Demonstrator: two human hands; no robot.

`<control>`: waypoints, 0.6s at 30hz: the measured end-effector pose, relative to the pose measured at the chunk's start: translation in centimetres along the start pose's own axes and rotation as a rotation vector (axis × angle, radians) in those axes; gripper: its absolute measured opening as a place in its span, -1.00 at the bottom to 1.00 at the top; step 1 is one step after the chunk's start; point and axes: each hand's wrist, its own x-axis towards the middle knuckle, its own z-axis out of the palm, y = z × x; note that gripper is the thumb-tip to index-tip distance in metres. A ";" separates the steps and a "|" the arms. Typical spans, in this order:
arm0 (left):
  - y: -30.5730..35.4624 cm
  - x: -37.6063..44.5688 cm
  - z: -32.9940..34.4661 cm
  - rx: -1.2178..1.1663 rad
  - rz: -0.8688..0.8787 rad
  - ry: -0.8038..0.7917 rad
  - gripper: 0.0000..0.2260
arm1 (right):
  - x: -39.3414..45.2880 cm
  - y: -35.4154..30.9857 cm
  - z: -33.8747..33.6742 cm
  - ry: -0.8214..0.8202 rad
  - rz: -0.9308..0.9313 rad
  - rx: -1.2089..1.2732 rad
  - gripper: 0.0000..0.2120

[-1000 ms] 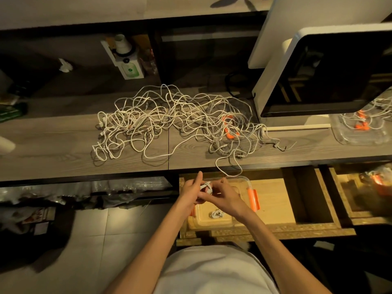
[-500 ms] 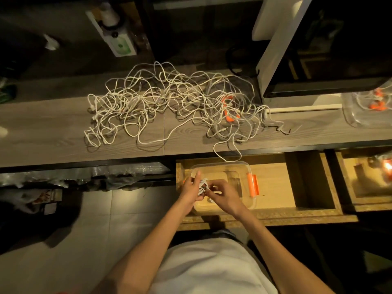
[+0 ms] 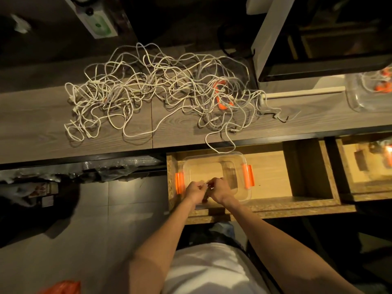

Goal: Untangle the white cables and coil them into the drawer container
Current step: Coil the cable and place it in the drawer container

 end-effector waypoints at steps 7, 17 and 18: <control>-1.1 1.2 0.2 0.069 -0.059 -0.001 -0.87 | 1.9 3.1 2.0 -0.051 0.045 0.065 -0.53; 0.3 1.6 -0.4 0.457 -0.029 -0.027 -0.77 | 1.7 1.8 0.6 -0.075 0.007 0.057 -0.63; 0.7 1.4 -0.7 0.493 -0.014 -0.027 -0.77 | 1.6 1.9 0.5 -0.074 0.009 0.052 -0.63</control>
